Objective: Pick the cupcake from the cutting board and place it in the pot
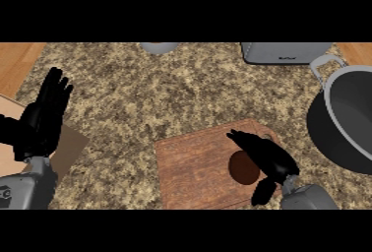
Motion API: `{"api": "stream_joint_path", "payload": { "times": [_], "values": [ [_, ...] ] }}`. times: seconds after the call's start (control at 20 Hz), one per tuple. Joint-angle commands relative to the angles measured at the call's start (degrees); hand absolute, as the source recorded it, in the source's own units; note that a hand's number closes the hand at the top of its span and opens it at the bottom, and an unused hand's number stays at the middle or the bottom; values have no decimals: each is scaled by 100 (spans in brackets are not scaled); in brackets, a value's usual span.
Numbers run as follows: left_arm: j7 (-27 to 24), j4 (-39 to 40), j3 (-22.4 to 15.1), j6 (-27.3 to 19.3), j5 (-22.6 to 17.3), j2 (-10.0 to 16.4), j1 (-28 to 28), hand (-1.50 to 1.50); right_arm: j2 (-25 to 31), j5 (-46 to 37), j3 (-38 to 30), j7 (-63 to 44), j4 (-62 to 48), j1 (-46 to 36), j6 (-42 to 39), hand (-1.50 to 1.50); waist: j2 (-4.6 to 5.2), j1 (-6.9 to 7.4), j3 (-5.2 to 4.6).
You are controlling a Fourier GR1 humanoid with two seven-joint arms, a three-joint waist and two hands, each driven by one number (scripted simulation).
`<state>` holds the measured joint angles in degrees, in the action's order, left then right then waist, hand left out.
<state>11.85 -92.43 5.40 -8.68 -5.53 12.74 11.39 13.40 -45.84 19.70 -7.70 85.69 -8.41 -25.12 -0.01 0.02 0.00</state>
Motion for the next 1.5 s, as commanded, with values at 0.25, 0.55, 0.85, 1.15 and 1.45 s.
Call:
{"api": "stream_joint_path", "payload": {
  "times": [0.25, 0.55, 0.85, 1.15, 1.45],
  "values": [
    [25, -282, -174, 21, 229, -203, -158, 0, 11, -684, 316, 1019, -674, -269, 435, 150, 0, 12, 1],
    [292, -492, 170, 201, 29, -73, -226, 0, -218, -922, 228, 1248, -903, -133, 573, 150, -3, 10, 0],
    [118, 221, 362, 265, 100, -6, 339, 0, -103, -1122, 89, 1386, -437, 169, 650, 150, 0, -17, 0],
    [261, -285, 232, 44, 214, -125, -80, 0, 991, -1582, 1684, 1964, 2097, 2911, 992, 150, -113, -337, -7],
    [294, -305, 218, 24, 284, -127, -184, 0, 1879, -1203, 1142, 2322, 3908, 4724, 2151, 150, -69, -344, 0]
  ]
}}
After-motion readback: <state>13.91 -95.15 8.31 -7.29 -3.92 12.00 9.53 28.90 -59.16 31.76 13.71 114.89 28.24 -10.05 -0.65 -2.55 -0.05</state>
